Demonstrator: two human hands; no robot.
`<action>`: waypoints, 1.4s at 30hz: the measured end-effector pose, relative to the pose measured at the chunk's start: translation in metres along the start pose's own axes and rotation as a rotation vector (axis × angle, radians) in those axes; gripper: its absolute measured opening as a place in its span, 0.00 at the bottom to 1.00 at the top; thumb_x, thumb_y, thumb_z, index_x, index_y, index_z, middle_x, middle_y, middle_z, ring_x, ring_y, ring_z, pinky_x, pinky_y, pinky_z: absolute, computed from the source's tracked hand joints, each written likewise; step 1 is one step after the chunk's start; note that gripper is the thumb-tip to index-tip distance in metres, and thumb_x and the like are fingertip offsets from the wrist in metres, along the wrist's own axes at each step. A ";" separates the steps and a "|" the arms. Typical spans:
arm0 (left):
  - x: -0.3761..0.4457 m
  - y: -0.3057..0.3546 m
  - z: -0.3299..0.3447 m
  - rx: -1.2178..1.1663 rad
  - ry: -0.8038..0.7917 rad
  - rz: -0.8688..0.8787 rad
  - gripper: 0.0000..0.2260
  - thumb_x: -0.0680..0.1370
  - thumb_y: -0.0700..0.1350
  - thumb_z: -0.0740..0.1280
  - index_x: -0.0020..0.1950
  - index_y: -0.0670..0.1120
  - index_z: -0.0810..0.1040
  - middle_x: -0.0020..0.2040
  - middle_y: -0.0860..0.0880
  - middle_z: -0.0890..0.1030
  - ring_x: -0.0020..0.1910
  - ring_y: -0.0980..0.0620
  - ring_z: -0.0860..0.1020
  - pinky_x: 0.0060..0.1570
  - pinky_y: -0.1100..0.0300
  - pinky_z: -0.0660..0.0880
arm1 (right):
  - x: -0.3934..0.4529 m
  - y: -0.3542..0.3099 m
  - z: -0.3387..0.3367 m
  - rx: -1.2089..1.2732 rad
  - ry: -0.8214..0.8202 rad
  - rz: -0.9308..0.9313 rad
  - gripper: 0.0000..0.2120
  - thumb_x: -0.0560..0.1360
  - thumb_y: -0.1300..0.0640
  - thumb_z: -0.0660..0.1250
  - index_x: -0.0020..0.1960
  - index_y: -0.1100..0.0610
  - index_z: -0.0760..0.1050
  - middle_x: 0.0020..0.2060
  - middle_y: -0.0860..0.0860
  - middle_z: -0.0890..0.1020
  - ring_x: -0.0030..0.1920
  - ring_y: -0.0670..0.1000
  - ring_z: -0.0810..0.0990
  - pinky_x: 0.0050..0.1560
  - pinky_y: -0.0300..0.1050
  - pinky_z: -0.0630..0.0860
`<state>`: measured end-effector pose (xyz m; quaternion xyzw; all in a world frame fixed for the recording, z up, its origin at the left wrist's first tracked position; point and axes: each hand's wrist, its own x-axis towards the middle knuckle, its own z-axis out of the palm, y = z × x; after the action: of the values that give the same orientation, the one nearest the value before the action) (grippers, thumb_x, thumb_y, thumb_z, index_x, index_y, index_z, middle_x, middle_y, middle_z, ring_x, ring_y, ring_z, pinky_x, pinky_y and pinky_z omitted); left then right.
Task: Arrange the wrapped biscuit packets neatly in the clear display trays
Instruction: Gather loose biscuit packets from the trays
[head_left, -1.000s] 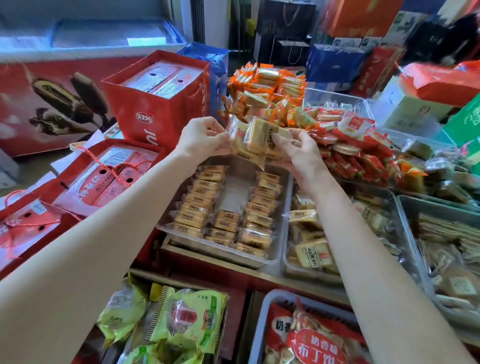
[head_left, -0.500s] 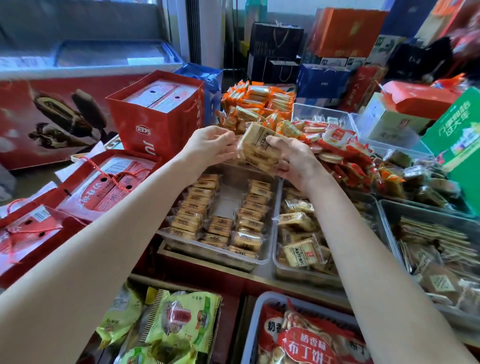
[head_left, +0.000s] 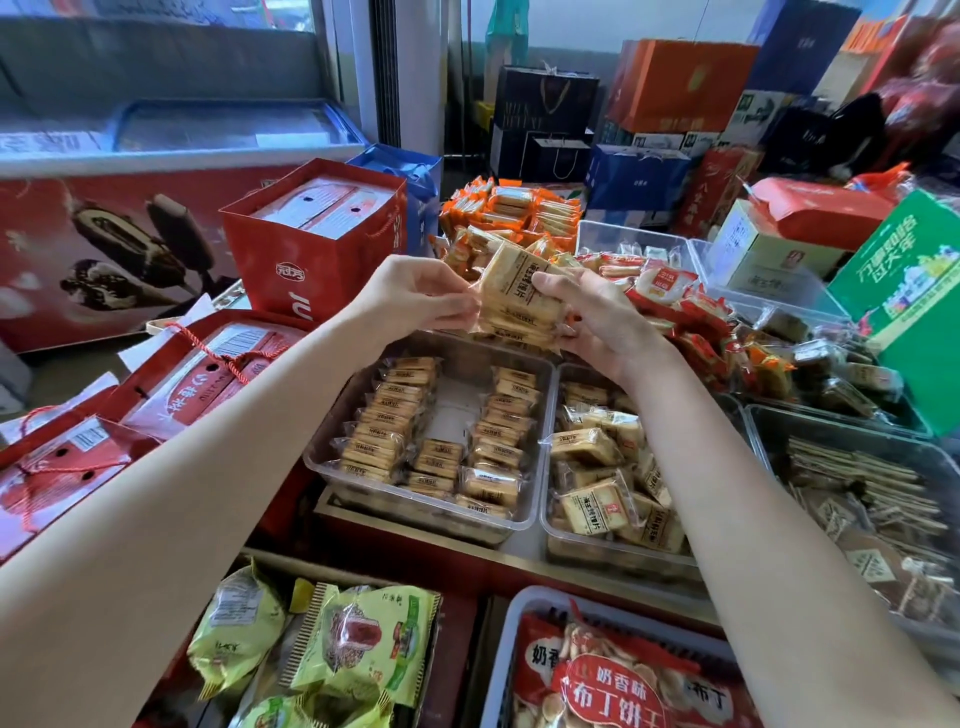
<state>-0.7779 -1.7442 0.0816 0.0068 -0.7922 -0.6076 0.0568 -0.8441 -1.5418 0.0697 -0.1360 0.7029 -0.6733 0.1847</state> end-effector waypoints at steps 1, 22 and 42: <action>-0.002 0.000 -0.002 -0.004 -0.040 -0.020 0.08 0.72 0.37 0.71 0.50 0.37 0.80 0.46 0.42 0.84 0.45 0.49 0.83 0.49 0.59 0.80 | -0.002 0.001 -0.001 -0.011 -0.020 -0.006 0.24 0.71 0.48 0.71 0.62 0.54 0.66 0.55 0.56 0.80 0.58 0.56 0.78 0.62 0.57 0.74; -0.010 0.005 -0.001 0.262 -0.023 -0.111 0.07 0.74 0.41 0.70 0.52 0.44 0.78 0.44 0.49 0.80 0.44 0.55 0.78 0.41 0.67 0.77 | -0.015 -0.003 -0.001 -0.180 -0.032 -0.135 0.31 0.63 0.54 0.77 0.60 0.52 0.66 0.56 0.58 0.79 0.54 0.55 0.81 0.57 0.52 0.78; -0.014 -0.005 -0.004 0.137 -0.216 -0.089 0.27 0.70 0.37 0.73 0.67 0.48 0.70 0.60 0.49 0.77 0.54 0.48 0.79 0.55 0.54 0.78 | -0.022 0.009 -0.007 -0.304 0.058 -0.267 0.04 0.74 0.58 0.69 0.49 0.54 0.80 0.44 0.51 0.83 0.45 0.48 0.82 0.51 0.44 0.78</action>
<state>-0.7637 -1.7487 0.0763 -0.0197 -0.8323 -0.5511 -0.0562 -0.8267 -1.5255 0.0623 -0.2349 0.7773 -0.5815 0.0509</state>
